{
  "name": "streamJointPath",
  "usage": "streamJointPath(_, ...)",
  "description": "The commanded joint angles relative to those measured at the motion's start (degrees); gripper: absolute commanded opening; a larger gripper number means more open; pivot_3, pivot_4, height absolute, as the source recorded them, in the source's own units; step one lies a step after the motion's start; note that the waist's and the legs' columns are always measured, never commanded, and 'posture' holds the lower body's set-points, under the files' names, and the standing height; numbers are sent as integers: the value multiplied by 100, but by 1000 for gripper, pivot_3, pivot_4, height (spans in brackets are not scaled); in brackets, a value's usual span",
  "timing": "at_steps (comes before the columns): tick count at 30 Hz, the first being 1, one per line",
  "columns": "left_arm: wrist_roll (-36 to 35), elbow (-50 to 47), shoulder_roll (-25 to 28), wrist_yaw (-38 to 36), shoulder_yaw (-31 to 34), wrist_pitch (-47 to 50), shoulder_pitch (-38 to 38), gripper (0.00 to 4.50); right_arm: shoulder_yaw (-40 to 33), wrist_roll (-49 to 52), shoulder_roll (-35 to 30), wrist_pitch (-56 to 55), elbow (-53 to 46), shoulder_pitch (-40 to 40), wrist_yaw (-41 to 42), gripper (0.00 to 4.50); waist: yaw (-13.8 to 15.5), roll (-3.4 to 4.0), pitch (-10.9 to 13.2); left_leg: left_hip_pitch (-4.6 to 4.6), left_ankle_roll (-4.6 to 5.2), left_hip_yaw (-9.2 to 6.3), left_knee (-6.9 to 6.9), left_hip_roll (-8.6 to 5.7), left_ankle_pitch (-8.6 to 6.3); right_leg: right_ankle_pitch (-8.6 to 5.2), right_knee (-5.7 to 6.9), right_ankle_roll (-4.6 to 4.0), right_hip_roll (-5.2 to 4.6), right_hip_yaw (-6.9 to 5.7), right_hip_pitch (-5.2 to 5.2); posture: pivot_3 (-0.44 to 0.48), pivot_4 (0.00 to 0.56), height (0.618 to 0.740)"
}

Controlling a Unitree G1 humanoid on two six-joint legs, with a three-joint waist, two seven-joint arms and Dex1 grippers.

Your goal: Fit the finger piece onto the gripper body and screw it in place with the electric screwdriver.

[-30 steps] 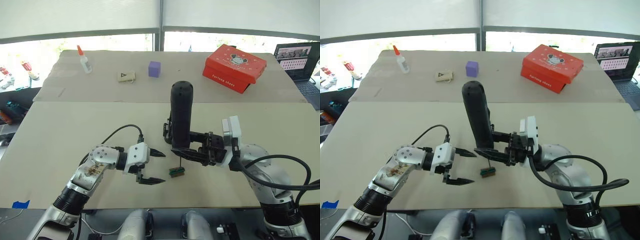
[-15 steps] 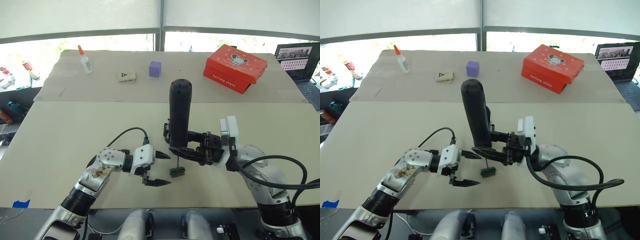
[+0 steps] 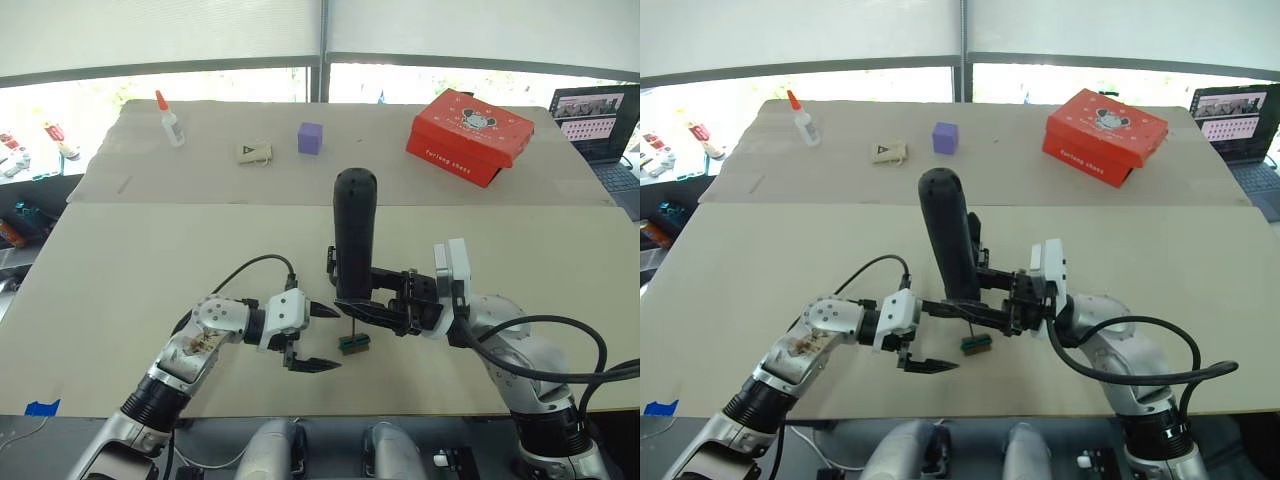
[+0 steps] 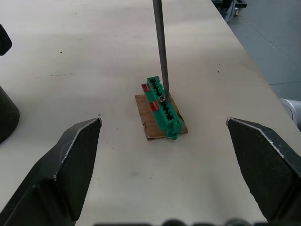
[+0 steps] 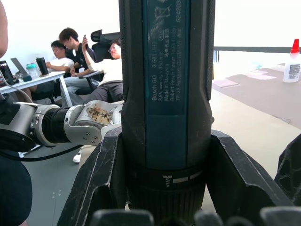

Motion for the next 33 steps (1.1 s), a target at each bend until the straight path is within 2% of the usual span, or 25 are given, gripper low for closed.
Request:
streamJointPath(1, -44, -95, 24, -14, 65, -10, -71, 4500, -105, 94, 36, -181, -215, -131, 33, 1921, -1, 0, 0, 0, 0, 0, 0, 0, 0, 0, 0, 0, 0, 0, 0, 0, 150, 740)
streamJointPath(33, -57, -40, 57, 6, 133, -36, -107, 4500, -112, 60, 43, -143, -144, -261, 90, 1921, -4, 0, 0, 0, 0, 0, 0, 0, 0, 0, 0, 0, 0, 0, 0, 0, 150, 740)
